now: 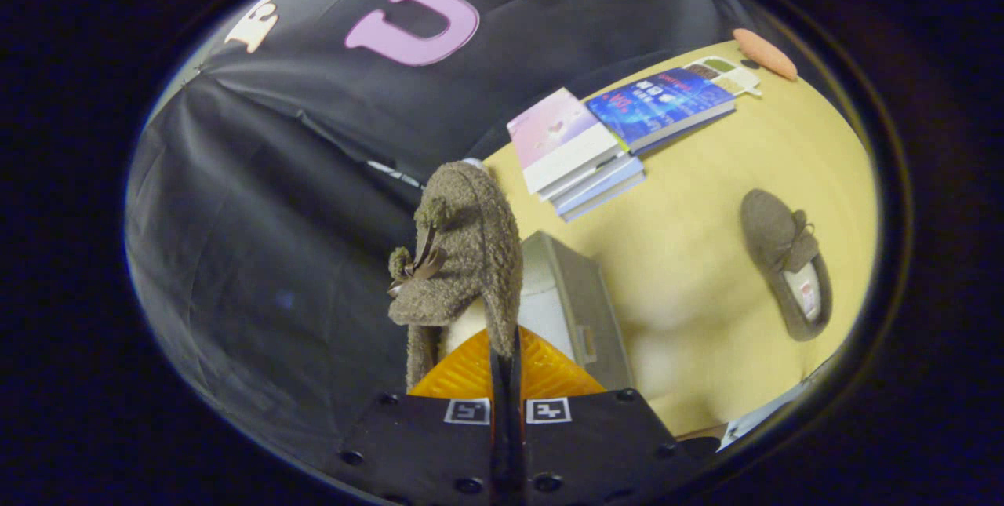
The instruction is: Open the storage box then place both shoes into the box .Put the left shoe in first, then the right shoe, with the right side of both shoes facing outward in a uniform manner.
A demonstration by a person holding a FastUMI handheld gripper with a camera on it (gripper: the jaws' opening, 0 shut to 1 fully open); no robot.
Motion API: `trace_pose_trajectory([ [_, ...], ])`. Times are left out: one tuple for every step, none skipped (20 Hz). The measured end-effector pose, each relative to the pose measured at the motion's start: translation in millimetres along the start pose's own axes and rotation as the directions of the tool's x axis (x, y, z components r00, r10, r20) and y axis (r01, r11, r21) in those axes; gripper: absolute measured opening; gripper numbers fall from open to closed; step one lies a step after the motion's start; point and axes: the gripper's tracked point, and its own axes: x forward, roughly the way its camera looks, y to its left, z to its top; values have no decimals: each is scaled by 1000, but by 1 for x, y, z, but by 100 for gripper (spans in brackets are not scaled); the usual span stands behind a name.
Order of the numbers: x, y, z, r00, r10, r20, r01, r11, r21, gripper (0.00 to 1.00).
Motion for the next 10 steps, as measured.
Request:
trace_pose_trajectory([
  [5, 4, -10, 1000, -1, -22, 1, 1000, -11, 3],
  [11, 6, -20, 999, -4, -43, 3, 1000, -22, 3],
  [17, 7, -27, 998, -6, -64, 4, 1000, -31, 3],
  [22, 8, -35, 997, -8, -81, 4, 999, -38, 3],
  [25, 9, -42, 995, -12, -97, 8, 999, -43, 3],
  [29, 9, -49, 994, -20, -110, 14, 999, -52, 3],
  [31, 9, -55, 992, -30, -120, 22, 998, -65, 3],
  [33, 8, -63, 991, -40, -129, 30, 997, -76, 3],
  [36, 8, -69, 989, -46, -140, 34, 996, -87, 3],
  [40, 7, -75, 987, -52, -153, 37, 995, -96, 3],
])
